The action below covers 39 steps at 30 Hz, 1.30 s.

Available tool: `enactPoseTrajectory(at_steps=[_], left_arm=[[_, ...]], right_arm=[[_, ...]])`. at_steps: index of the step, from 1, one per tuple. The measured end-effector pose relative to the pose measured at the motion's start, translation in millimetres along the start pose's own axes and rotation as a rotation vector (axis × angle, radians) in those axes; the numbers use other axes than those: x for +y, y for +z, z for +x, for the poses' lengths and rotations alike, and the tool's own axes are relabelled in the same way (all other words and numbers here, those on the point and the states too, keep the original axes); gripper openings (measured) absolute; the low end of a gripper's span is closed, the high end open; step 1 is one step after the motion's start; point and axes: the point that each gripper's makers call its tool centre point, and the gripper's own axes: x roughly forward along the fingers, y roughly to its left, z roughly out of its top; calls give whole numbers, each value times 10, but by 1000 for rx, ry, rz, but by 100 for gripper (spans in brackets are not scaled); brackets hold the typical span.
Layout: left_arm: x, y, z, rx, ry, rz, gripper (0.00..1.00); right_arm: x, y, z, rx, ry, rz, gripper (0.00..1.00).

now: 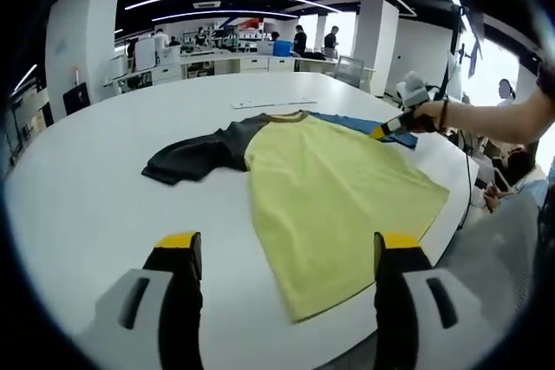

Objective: Fold the garment on the visible template until the final outline fits inside the template.

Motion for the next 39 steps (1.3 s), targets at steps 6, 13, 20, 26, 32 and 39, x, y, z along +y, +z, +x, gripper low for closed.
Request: enactPoseTrajectory(at_steps=[6, 13, 20, 26, 32, 39], left_arm=[[18, 7, -8, -6, 2, -5, 76], [28, -4, -24, -7, 3, -12, 76], [43, -2, -33, -8, 8, -8, 80], [54, -3, -45, -9, 10, -7, 80], [32, -6, -38, -5, 4, -4, 80], [30, -2, -50, -1, 4, -1, 78]], right_arm=[[-31, 11, 17, 16, -9, -45, 0], [-69, 26, 20, 42, -42, -155, 0], [-92, 23, 5, 40, -40, -161, 0], [-213, -9, -65, 52, -68, -210, 4], [-215, -61, -78, 66, -59, -245, 7], [-146, -90, -76, 81, -47, -291, 14]])
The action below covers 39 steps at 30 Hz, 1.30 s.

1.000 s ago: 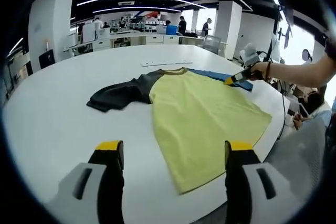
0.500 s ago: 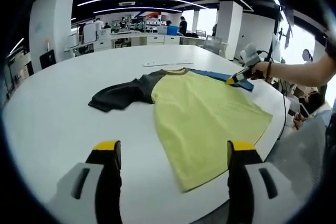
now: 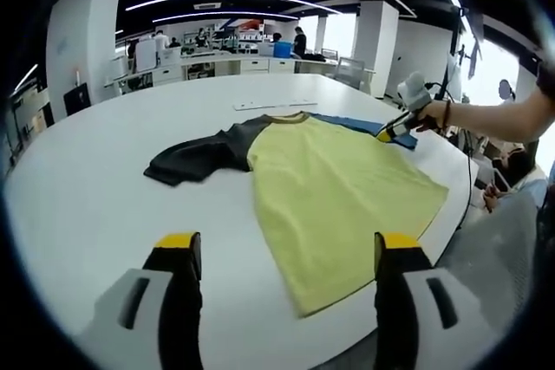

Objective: Fold the garment on the visible template until the final outline fits inside the template.

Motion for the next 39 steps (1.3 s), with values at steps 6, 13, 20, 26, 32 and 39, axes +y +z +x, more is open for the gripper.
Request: enactPoseTrajectory(at_steps=[6, 13, 20, 26, 32, 39], left_arm=[[15, -20, -13, 7, 6, -5, 76], [28, -15, -22, 2, 12, -15, 74], [28, -23, -15, 6, 11, -17, 73], [26, -14, -18, 3, 10, -14, 74], [23, -12, -18, 2, 7, -5, 79], [5, 26, -11, -10, 1, 6, 87]], right_arm=[[-259, -36, 57, 22, -82, -85, 0], [-407, -19, 49, 16, -96, -65, 0], [-497, 9, 57, -3, -112, -43, 0], [-505, 3, 64, 0, -119, -39, 0], [-527, -3, 80, -15, -103, 10, 2], [-522, -10, -67, -52, -82, 107, 27]])
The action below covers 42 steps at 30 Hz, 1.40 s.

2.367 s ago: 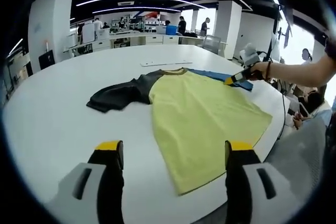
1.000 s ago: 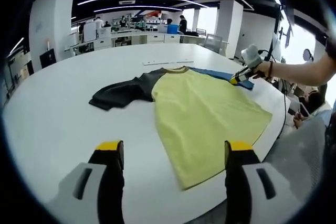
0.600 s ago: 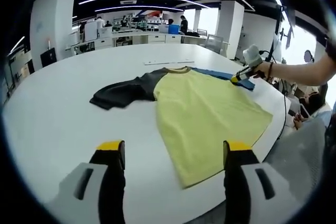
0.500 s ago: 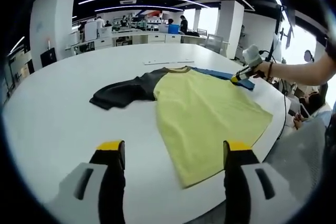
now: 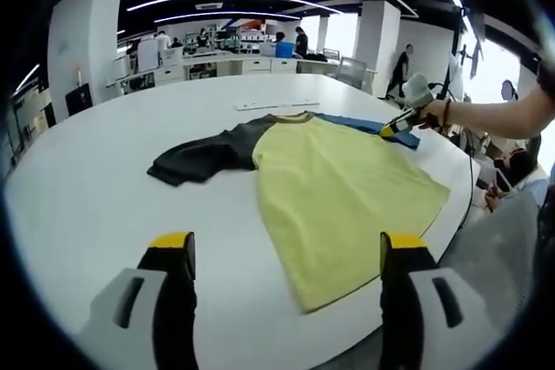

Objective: Fold the garment on the visible template until the final outline fits inside the template.

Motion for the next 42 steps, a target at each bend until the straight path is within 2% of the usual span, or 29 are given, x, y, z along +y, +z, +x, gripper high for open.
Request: enactPoseTrajectory(at_steps=[4, 12, 18, 28, 42], left_arm=[[-20, -1, 9, 3, -6, 7, 91], [-64, 16, 18, -2, -17, 16, 94], [-117, 25, 0, -6, -35, 17, 96], [-133, -18, -36, 15, -41, 30, 97], [-163, -16, -64, 20, -48, 29, 96]], right_arm=[[-29, -19, -118, -15, 20, 28, 40], [-63, -234, -408, 16, 14, 36, 41], [-16, -401, -535, 49, 7, 21, 41], [-12, -616, -570, 101, 6, 25, 37], [-89, -731, -533, 138, -23, 1, 19]])
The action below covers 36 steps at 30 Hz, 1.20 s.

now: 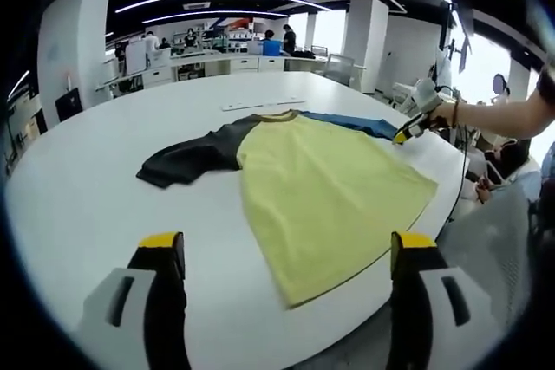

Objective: Fold the garment on the visible template until the final outline fits inside the template.

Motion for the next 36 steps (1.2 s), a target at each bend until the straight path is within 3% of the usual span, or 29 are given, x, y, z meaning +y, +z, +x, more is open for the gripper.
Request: enactPoseTrajectory(at_steps=[4, 14, 21, 29, 36], left_arm=[[-12, -3, 4, 3, -2, 2, 96], [-29, -13, 2, 8, -3, 0, 96], [-13, -17, -17, 8, 1, -4, 96], [17, 5, -44, -8, 9, -9, 97], [21, 14, -51, -13, 10, -9, 97]], right_arm=[[22, 4, 11, 0, 19, 8, 14], [-68, 3, 28, 28, -10, 20, 3], [-104, 16, 12, 36, -19, 23, 0], [-283, 205, -151, -10, -52, 56, 0], [-423, 363, -248, -53, -60, 137, 0]])
